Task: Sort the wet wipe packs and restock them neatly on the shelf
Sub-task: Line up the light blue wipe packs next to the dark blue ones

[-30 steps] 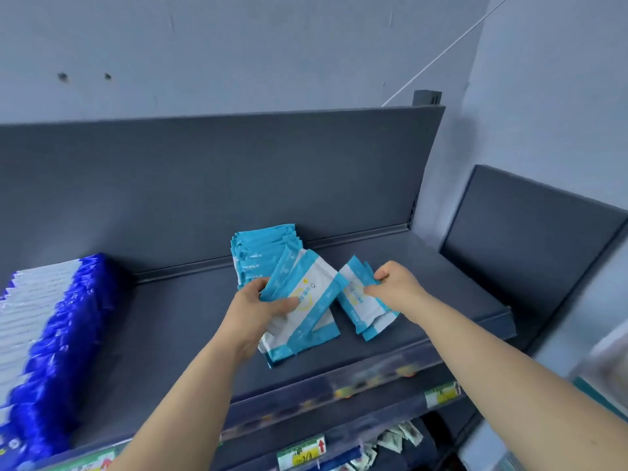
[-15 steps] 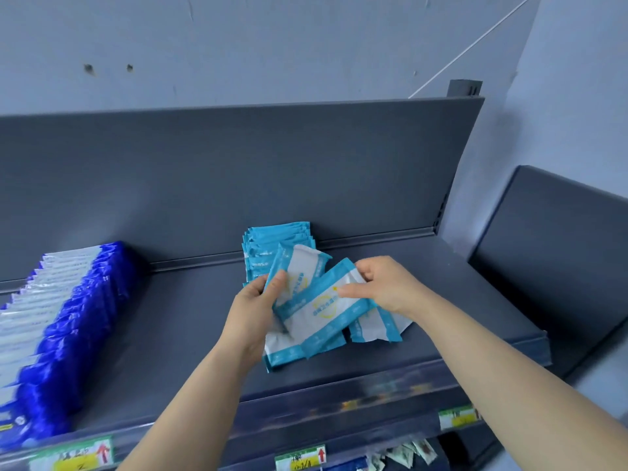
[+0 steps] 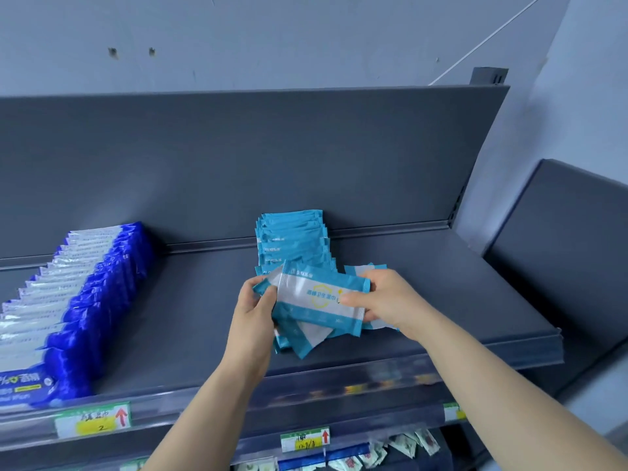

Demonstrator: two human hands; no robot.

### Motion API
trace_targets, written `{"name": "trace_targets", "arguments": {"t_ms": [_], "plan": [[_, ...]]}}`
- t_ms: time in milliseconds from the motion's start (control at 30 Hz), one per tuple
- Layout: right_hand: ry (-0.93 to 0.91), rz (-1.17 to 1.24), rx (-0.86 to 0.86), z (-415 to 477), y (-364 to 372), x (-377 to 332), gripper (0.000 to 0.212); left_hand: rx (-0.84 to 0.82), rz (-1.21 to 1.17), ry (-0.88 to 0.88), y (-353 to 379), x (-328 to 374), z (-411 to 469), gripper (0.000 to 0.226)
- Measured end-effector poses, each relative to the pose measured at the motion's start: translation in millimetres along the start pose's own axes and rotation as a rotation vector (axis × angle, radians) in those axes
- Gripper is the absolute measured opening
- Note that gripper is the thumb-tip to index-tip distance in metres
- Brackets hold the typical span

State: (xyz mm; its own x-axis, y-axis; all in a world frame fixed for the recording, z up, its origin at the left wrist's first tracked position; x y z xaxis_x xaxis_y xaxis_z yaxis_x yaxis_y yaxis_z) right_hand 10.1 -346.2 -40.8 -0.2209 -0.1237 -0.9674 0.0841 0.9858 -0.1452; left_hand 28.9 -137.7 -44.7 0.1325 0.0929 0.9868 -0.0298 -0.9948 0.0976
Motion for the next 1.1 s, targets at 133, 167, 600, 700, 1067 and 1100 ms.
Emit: {"name": "trace_targets", "arguments": {"t_ms": [133, 167, 600, 700, 1067, 1100], "plan": [[-0.002, -0.080, 0.038, 0, 2, 7, 0.021, 0.114, 0.049, -0.041, -23, -12, 0, 0.011], [-0.007, -0.093, 0.049, 0, 2, 8, 0.021, 0.117, 0.025, -0.051, -26, -16, 1, 0.012], [0.058, -0.606, 0.331, 8, -68, 5, 0.043, 0.094, 0.649, 0.174, -13, 0, -9, 0.034], [0.133, -0.517, 0.287, 14, -66, 20, 0.043, 0.137, 0.655, 0.189, -12, 1, -4, 0.031], [0.177, 0.140, 0.167, -14, -68, 16, 0.021, 0.224, 0.789, 0.148, -17, -9, -4, 0.031], [0.182, 0.215, 0.123, -19, -59, 16, 0.021, 0.217, 0.804, 0.135, -17, -9, -5, 0.032]]}}
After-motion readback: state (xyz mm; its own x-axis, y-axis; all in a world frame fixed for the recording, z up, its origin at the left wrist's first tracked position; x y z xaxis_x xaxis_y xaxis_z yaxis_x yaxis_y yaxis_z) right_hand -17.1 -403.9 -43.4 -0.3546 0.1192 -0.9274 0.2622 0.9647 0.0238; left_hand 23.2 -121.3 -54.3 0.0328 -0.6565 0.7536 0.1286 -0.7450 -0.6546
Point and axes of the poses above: each hand's wrist, its own z-axis towards the middle knuckle, its own y-axis out of the palm, x = y × z, the point moved 10 cm from there along z, towards the middle knuckle, and after that the axes turned 8 degrees about z, right-handed, at the moved point
